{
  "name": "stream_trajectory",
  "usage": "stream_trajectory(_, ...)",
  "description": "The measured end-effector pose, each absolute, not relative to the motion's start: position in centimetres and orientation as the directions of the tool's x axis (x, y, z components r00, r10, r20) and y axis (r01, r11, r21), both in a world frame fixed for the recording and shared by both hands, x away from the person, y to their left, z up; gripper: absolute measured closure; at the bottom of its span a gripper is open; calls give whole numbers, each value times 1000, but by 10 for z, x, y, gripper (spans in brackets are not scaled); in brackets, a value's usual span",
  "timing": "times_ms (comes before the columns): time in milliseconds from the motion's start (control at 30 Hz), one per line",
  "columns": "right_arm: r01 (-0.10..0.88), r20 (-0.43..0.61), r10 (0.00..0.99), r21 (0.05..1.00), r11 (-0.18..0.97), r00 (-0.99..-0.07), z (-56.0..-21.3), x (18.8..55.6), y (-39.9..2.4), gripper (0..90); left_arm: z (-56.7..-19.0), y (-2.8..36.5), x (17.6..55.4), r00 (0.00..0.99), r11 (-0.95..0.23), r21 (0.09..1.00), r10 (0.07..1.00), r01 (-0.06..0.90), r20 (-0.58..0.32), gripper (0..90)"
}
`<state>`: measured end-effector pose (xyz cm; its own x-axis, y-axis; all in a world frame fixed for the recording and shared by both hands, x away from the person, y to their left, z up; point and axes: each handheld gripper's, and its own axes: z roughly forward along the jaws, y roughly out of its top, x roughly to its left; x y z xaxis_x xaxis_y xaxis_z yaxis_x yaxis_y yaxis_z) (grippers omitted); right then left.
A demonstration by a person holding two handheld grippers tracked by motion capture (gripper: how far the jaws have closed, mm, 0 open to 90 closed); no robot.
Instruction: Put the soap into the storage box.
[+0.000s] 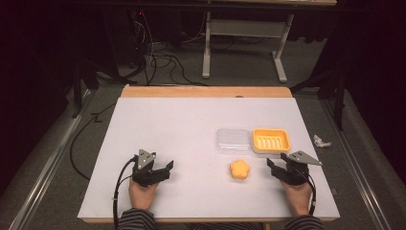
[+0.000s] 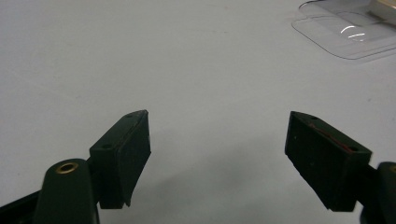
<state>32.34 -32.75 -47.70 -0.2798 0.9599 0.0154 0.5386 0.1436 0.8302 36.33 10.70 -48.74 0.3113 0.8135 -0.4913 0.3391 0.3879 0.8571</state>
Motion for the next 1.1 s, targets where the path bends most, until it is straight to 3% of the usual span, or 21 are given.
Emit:
stream_trajectory(433,536,19,964,834,131,-264,-477,323,-328,367,-487,107,363,317,394,854,807,339,-498,233)
stream_trajectory(1100,539,59,947,833,128,-316,-473,316,-325,355,-487,108,363,317,392,853,807,345,-499,236)
